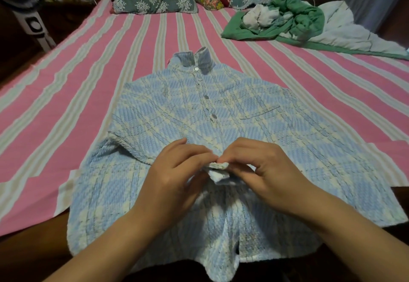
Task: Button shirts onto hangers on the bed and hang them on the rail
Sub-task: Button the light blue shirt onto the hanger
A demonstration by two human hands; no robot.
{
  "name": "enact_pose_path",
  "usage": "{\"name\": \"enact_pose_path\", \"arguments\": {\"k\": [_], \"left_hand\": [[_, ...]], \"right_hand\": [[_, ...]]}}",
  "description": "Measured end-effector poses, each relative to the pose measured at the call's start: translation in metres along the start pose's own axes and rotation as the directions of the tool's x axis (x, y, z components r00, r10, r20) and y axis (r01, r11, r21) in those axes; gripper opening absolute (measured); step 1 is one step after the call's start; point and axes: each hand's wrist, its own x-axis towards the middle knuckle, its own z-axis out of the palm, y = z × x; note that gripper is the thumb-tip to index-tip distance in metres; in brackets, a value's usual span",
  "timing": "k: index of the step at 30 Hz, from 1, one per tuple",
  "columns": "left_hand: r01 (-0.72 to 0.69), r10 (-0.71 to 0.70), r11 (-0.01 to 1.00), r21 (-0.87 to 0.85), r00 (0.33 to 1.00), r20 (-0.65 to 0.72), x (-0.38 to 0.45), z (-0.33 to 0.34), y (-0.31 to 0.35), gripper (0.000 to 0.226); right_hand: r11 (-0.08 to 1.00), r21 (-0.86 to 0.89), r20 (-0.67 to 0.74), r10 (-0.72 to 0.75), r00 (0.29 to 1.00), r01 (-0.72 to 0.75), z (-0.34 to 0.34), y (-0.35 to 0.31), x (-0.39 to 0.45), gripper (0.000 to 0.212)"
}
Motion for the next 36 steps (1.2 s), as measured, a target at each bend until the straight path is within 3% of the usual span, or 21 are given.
{"name": "enact_pose_path", "arguments": {"k": [3, 9, 16, 20, 24, 26, 28, 29, 31, 32, 36], "left_hand": [[-0.019, 0.019, 0.999, 0.027, 1.0, -0.008, 0.003, -0.003, 0.004, 0.018], [0.067, -0.072, 0.987, -0.144, 0.997, -0.035, 0.008, 0.001, 0.008, 0.013], [0.069, -0.071, 0.995, -0.07, 0.997, -0.03, 0.013, 0.011, 0.013, 0.016], [0.038, -0.035, 0.999, 0.025, 0.994, -0.104, 0.027, 0.024, 0.021, 0.017], [0.014, -0.023, 0.998, -0.053, 0.985, -0.168, 0.039, 0.031, 0.033, 0.021], [0.044, -0.039, 0.998, -0.055, 0.996, 0.075, 0.041, 0.034, 0.031, 0.025], [0.078, -0.089, 0.996, 0.043, 0.886, 0.455, 0.04, 0.041, 0.031, 0.04], [0.057, -0.103, 0.993, 0.099, 0.826, 0.555, 0.037, 0.045, 0.033, 0.047], [0.009, -0.101, 0.987, 0.161, 0.813, 0.573, 0.035, 0.054, 0.038, 0.048], [0.023, -0.114, 0.985, 0.171, 0.828, 0.548, 0.037, 0.056, 0.041, 0.043], [0.101, -0.2, 0.971, 0.218, 0.843, 0.5, 0.042, 0.057, 0.04, 0.04]], "right_hand": [[0.995, 0.067, 0.051, 0.077, 0.996, -0.08, 0.0, -0.004, -0.003, 0.018], [0.875, 0.333, 0.069, 0.348, 0.935, -0.351, -0.004, -0.008, -0.007, 0.027], [0.899, 0.281, 0.02, 0.343, 0.939, -0.334, -0.005, -0.013, -0.01, 0.026], [0.91, 0.175, -0.146, 0.402, 0.904, -0.376, -0.022, -0.005, -0.02, 0.028], [0.839, -0.079, -0.402, 0.468, 0.787, -0.539, -0.059, 0.03, -0.045, 0.028], [0.723, -0.139, -0.49, 0.544, 0.681, -0.677, -0.089, 0.05, -0.063, 0.033], [0.526, -0.202, -0.521, 0.657, 0.545, -0.826, -0.118, 0.072, -0.091, 0.037], [0.413, -0.235, -0.519, 0.712, 0.473, -0.88, -0.13, 0.083, -0.106, 0.038], [0.261, -0.226, -0.507, 0.791, 0.342, -0.938, -0.143, 0.093, -0.128, 0.035], [0.24, -0.193, -0.497, 0.812, 0.305, -0.952, -0.145, 0.092, -0.135, 0.035], [0.242, -0.108, -0.352, 0.898, 0.265, -0.964, -0.132, 0.085, -0.145, 0.048]]}}
